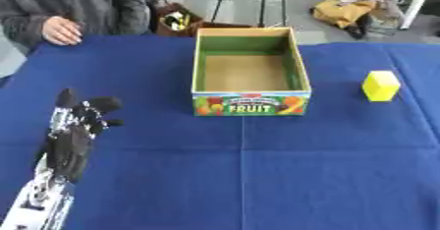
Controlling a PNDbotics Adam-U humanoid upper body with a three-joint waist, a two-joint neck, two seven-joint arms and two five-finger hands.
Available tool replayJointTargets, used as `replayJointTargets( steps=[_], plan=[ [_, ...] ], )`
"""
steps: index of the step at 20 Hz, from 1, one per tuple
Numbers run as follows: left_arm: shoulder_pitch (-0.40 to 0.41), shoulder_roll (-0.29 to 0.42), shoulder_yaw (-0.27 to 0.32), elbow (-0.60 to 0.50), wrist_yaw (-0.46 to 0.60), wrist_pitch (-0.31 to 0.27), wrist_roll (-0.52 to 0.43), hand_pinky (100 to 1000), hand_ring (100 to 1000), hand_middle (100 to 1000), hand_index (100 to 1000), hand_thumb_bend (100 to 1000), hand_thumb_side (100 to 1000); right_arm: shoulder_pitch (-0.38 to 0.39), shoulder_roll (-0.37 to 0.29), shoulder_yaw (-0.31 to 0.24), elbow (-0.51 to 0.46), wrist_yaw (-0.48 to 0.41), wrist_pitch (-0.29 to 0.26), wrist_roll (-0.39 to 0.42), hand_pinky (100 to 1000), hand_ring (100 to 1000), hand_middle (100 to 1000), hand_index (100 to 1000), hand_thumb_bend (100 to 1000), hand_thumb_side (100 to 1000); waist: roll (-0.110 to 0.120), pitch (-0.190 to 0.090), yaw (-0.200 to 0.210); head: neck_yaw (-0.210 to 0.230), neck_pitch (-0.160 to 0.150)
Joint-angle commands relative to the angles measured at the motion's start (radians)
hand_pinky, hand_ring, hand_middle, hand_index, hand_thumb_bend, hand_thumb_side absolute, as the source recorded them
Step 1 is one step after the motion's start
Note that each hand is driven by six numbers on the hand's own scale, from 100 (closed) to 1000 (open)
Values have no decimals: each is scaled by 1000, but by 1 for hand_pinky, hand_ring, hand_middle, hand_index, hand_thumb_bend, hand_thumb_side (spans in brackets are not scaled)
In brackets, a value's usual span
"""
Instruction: Pick up objects on the table and place them in the box.
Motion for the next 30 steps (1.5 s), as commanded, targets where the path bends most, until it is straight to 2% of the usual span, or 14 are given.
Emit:
replayJointTargets(
  steps=[1,5,10,24,30],
  plan=[
    [-18,24,-7,-22,-1,-1,-8,700,825,686,730,503,1000,-34,-14,-10,47,50,-23,-2,797,880,768,837,272,395,2,-13,4,-26,-11],
    [-22,24,-9,-25,-1,-1,-11,700,825,686,730,504,1000,-48,-2,-8,74,93,-42,8,800,886,772,837,290,391,5,-10,9,-41,-9],
    [-27,18,-13,-26,-1,0,-16,700,825,686,729,504,1000,-56,16,-1,96,137,-55,43,825,908,787,840,358,379,10,1,17,-52,-7],
    [-34,15,-18,-26,0,1,-21,700,824,687,729,507,1000,-69,36,-4,115,156,-65,53,854,940,812,849,328,371,10,13,44,-65,-7],
    [-40,15,-22,-28,0,1,-26,701,824,687,728,510,1000,-73,33,-4,108,157,-67,45,856,943,816,850,327,375,2,16,70,-69,-11]
  ],
)
